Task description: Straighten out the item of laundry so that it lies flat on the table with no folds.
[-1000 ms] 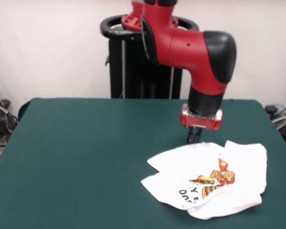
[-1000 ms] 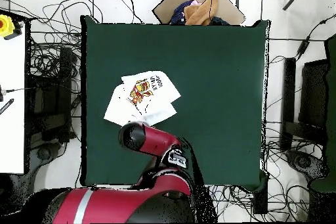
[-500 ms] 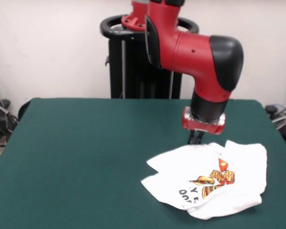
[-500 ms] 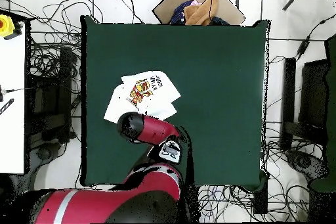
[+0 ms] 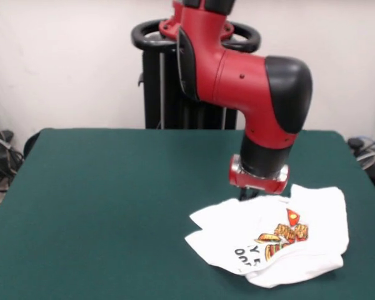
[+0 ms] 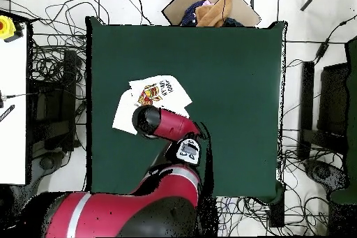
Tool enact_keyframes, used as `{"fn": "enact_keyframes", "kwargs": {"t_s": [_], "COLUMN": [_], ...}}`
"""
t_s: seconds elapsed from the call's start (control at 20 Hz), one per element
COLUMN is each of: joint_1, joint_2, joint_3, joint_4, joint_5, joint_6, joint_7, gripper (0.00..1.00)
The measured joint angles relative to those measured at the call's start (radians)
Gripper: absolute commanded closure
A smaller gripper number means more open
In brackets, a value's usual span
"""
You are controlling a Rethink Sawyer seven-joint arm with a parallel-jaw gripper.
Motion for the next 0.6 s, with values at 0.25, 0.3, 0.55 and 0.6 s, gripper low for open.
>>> {"fn": "enact_keyframes", "kwargs": {"t_s": [0.25,0.3,0.55,0.6], "joint_1": [-0.012,-0.013,-0.021,-0.022], "joint_2": [-0.006,-0.011,-0.083,-0.092], "joint_3": [-0.001,-0.002,-0.020,-0.023], "joint_4": [-0.018,-0.018,-0.019,-0.021], "joint_5": [0.000,-0.001,-0.002,-0.004], "joint_6": [0.067,0.078,0.237,0.260], "joint_7": [0.000,0.000,0.000,0.000], "gripper": [1.00,1.00,1.00,1.00]}}
